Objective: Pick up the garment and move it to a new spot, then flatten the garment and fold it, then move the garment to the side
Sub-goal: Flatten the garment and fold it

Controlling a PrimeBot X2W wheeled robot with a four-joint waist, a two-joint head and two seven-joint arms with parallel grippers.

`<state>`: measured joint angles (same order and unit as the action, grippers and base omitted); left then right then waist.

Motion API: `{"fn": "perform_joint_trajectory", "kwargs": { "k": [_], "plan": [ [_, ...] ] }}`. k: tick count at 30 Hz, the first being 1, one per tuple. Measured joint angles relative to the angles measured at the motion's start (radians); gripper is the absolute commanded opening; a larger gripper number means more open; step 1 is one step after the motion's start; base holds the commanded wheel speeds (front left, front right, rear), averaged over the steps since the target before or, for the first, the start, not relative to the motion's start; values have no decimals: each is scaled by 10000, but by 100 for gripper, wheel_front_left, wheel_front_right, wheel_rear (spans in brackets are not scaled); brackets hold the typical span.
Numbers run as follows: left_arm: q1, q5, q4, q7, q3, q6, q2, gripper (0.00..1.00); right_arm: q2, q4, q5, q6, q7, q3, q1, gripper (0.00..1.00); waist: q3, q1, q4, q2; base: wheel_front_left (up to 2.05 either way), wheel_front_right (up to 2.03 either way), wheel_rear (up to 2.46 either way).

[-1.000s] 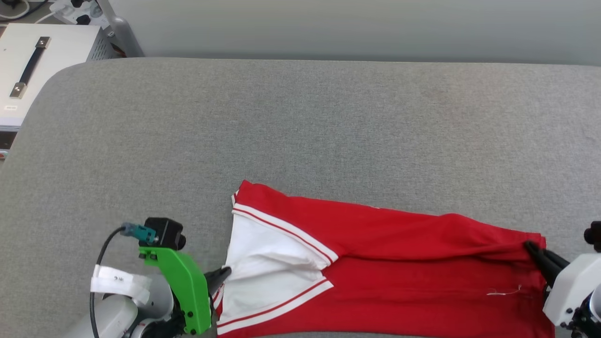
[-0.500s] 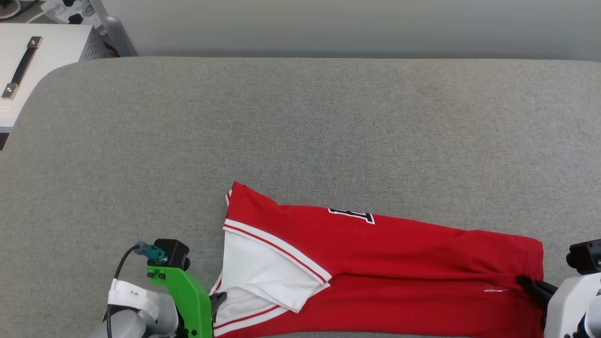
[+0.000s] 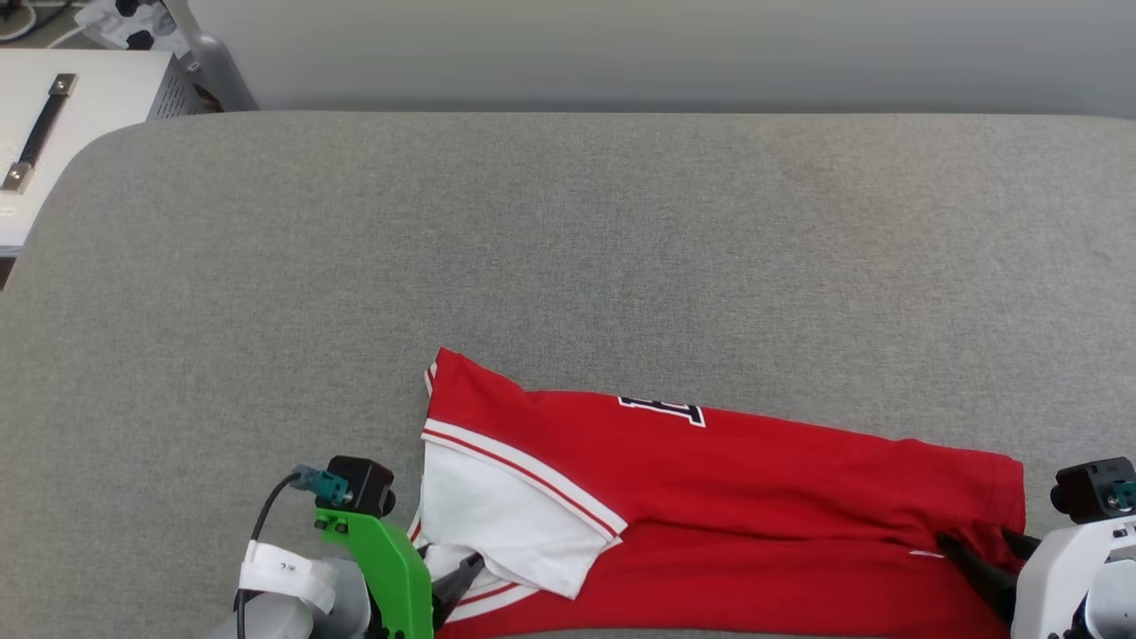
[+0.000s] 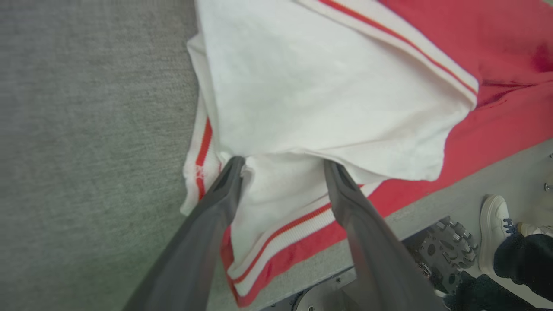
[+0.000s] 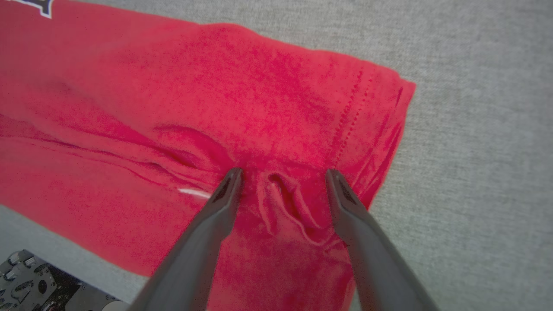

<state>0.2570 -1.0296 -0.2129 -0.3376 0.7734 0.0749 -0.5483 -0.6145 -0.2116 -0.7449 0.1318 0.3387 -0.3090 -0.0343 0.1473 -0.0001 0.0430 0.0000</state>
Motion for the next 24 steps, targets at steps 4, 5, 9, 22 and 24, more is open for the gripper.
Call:
{"fn": "perform_joint_trajectory", "kwargs": {
  "k": [4,5,9,22,24],
  "plan": [
    [-50,-4,-13,479,-174,48,52,100,-36,-12,-355,0,109,201,33,100,-313,0,-31,0,0,0,0],
    [-85,-10,15,608,-253,88,52,100,-44,25,-407,-2,176,278,51,100,-387,0,-38,0,0,0,0],
    [-157,163,428,1572,-564,184,54,100,-15,251,-525,-2,456,949,221,100,-707,0,-57,0,0,0,0],
    [-177,2146,616,5731,-1429,174,249,100,2311,337,-153,-4,2771,4376,787,100,-887,0,62,0,0,0,0],
    [-178,2752,564,5879,-1607,190,305,100,2736,349,2,-4,3129,4832,783,100,-795,0,93,0,0,0,0]
  ]
}}
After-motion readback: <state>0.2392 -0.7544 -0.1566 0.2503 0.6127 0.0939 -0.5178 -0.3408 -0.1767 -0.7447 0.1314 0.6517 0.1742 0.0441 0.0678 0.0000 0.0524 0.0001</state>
